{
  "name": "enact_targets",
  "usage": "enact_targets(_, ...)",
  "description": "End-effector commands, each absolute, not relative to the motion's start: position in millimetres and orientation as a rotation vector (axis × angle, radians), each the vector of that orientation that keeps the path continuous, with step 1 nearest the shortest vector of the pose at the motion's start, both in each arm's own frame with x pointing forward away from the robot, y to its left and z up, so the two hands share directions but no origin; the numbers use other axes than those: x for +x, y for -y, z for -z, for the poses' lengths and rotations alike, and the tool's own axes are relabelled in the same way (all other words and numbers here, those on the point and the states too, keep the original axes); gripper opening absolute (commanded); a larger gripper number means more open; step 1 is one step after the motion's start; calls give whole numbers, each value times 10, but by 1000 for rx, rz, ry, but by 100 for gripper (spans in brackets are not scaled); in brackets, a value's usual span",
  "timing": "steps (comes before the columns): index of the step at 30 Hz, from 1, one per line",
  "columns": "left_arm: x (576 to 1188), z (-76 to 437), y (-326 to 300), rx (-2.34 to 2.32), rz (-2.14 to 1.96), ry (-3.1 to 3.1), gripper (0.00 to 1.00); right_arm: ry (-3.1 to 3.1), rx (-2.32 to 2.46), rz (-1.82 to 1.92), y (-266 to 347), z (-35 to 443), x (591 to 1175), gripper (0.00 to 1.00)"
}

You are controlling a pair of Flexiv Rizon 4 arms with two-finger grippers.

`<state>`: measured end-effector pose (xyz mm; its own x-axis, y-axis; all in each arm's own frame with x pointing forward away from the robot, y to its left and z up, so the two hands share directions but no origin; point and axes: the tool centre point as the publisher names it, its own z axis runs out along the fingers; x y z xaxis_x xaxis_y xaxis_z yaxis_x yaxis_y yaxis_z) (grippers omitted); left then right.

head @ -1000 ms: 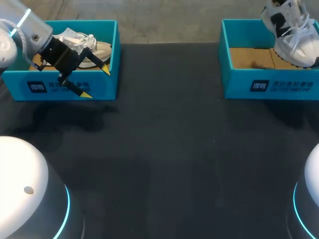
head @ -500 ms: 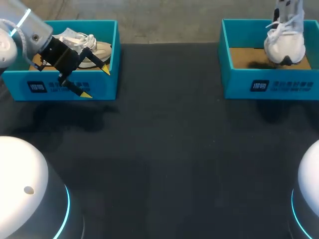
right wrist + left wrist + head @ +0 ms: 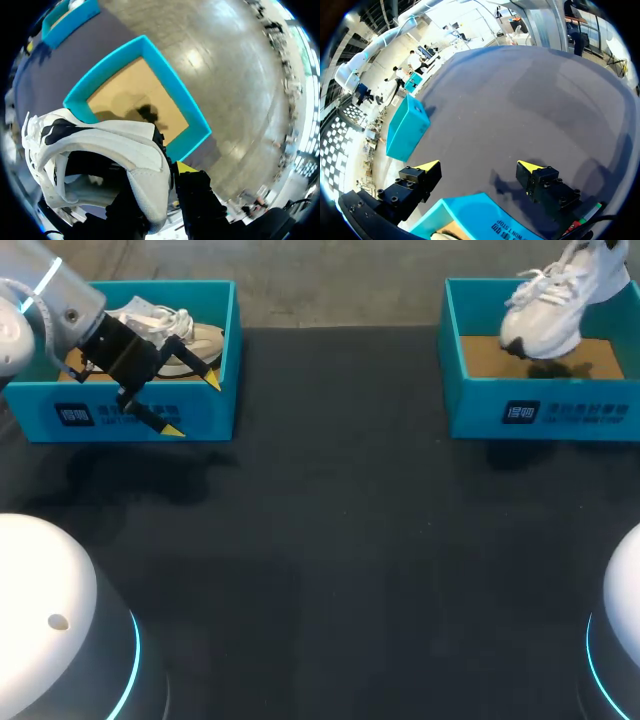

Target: Take the shoe out of the shoebox, open the shoe tongue, remove and reinsert the insole, then place the shoe into the shoebox

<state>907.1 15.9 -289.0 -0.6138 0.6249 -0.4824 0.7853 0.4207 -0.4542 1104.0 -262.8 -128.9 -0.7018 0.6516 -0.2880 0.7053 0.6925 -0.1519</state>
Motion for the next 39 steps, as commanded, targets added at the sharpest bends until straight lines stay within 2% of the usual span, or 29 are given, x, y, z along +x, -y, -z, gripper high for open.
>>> enact_targets(1,9063,2887,-159,1235,970,-2438,100,-2524,1506,297,2627,1261,11069,0)
enact_targets(10,9063,2887,-159,1235,970,-2438,100,-2524,1506,297,2627,1261,11069,0)
enact_targets(19,9063,2887,-159,1235,970,-2438,100,-2235,1914,453,2802,1450,10979,0)
enact_targets(27,9063,2887,-159,1235,970,-2438,100,-1970,2123,320,2933,1490,10890,0)
enact_targets(39,9063,2887,-159,1235,970,-2438,100,-1876,2192,238,3070,1639,10820,0)
